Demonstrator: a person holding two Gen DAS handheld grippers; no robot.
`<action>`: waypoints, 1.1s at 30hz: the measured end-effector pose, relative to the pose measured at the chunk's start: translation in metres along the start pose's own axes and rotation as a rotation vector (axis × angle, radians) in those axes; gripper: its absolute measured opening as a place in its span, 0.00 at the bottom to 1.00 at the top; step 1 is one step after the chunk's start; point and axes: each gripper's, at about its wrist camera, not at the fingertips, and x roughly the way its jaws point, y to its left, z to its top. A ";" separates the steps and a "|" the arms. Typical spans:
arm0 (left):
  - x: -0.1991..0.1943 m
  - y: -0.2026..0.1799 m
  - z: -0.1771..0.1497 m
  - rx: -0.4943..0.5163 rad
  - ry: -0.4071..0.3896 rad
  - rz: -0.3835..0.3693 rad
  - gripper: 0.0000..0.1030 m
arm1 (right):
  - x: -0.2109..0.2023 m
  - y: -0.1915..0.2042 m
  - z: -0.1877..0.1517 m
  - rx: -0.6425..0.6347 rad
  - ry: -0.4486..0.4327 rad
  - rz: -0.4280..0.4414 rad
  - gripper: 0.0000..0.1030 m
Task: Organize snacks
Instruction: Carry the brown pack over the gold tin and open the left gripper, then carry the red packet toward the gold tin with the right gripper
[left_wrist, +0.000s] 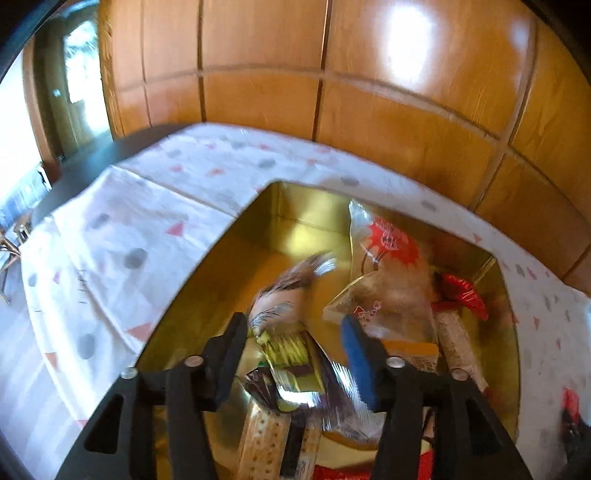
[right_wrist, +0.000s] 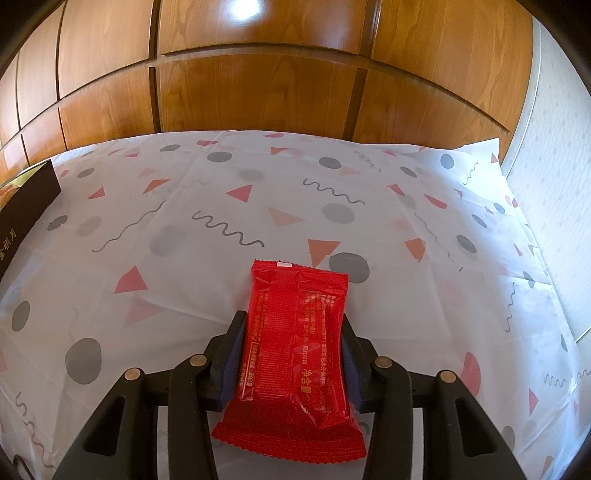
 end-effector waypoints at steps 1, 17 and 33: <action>-0.008 0.000 -0.003 0.003 -0.023 0.000 0.55 | 0.000 0.000 0.000 -0.001 0.000 -0.001 0.44; -0.064 -0.023 -0.047 0.143 -0.097 -0.058 0.51 | -0.002 0.008 0.000 -0.041 -0.003 -0.033 0.39; -0.081 -0.038 -0.070 0.208 -0.104 -0.096 0.52 | -0.003 0.011 0.001 -0.034 0.017 -0.045 0.38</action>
